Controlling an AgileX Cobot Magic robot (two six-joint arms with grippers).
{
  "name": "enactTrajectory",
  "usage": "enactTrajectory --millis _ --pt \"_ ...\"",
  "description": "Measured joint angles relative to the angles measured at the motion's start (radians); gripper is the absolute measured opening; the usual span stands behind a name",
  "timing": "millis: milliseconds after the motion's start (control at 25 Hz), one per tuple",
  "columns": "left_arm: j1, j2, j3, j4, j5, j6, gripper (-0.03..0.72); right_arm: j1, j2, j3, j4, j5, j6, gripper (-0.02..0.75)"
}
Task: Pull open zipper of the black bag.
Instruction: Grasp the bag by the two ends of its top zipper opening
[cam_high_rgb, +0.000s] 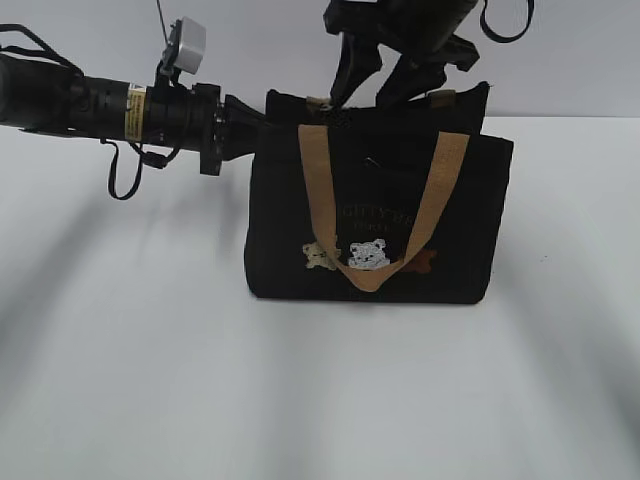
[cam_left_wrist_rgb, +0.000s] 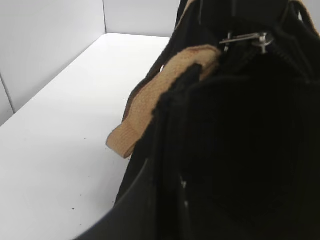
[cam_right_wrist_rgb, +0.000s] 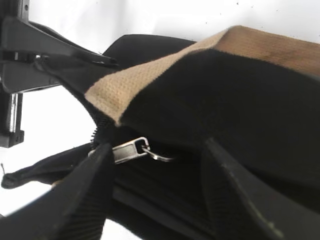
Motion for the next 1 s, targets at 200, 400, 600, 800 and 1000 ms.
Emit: enactTrajectory --millis 200,400,600,800,1000 --pt "0.0 0.0 0.0 -0.003 0.004 0.0 0.017 0.004 0.02 -0.002 0.035 -0.019 0.02 0.431" --pt "0.0 0.0 0.0 -0.003 0.007 0.0 0.017 0.004 0.028 -0.003 0.043 -0.018 0.027 0.431" --pt "0.0 0.0 0.0 -0.003 0.007 0.0 0.017 0.004 0.03 -0.003 0.046 -0.018 0.034 0.409" --pt "0.0 0.0 0.0 -0.003 0.007 0.0 0.017 0.004 0.031 -0.003 0.05 -0.018 0.035 0.295" --pt "0.0 0.0 0.0 -0.003 0.007 0.0 0.017 0.004 0.031 -0.003 0.052 -0.016 0.035 0.183"
